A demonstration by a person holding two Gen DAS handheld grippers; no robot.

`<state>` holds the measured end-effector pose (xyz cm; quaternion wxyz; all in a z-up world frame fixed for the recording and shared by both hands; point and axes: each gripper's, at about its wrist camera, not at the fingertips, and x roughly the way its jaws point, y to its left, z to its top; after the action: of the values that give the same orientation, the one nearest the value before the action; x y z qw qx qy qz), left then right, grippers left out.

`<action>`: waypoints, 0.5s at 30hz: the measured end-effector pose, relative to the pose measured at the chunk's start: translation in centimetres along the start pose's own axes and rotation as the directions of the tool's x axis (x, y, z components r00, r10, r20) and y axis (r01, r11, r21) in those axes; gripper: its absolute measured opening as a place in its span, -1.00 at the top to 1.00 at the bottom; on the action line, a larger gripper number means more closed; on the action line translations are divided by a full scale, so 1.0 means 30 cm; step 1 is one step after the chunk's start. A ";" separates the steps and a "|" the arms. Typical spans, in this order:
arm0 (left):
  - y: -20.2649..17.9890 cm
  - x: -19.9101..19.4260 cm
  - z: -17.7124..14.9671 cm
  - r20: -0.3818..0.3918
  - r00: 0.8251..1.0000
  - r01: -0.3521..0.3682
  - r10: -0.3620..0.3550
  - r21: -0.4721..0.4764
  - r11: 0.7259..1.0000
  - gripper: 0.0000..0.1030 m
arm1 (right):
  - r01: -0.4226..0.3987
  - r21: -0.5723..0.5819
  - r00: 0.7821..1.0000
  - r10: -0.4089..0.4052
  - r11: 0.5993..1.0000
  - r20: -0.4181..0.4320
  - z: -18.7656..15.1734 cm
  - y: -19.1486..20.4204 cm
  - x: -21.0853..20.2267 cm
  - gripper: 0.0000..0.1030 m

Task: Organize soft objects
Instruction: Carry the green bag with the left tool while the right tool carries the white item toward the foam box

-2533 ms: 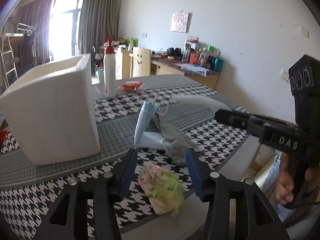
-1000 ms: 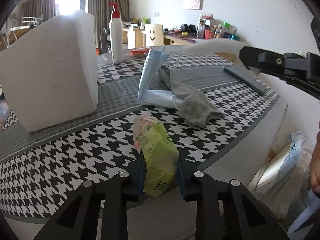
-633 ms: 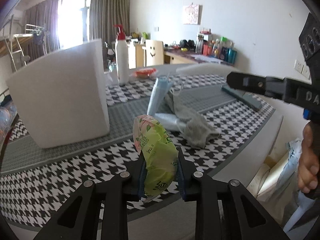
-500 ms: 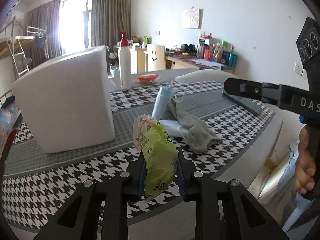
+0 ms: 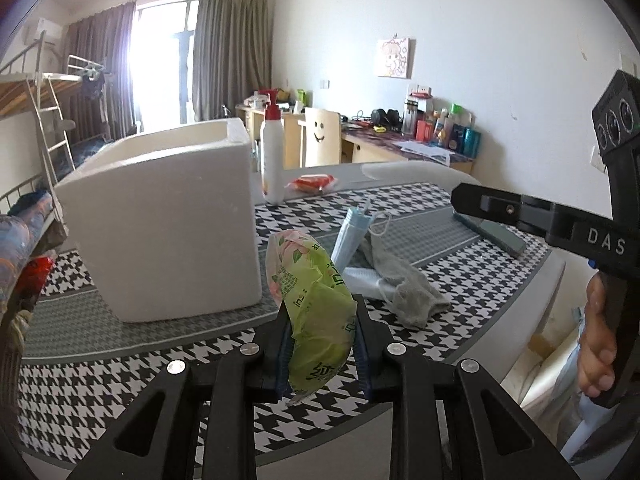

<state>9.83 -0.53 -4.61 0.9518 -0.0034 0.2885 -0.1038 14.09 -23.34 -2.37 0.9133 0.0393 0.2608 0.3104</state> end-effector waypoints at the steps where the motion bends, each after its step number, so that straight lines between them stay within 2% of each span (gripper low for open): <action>1: 0.004 -0.004 0.003 0.003 1.000 -0.001 0.001 -0.001 1.000 0.46 | 0.001 0.000 1.000 -0.001 1.000 0.002 0.001 0.002 -0.001 0.69; 15: 0.009 -0.089 0.071 0.094 0.996 0.002 -0.001 -0.001 1.000 0.46 | -0.031 -0.031 0.998 0.033 0.999 0.057 0.036 0.032 -0.020 0.69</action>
<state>8.89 0.14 -1.37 0.9642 -0.0090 0.2437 -0.1041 13.70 -22.83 -0.96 0.9158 0.0387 0.2291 0.3276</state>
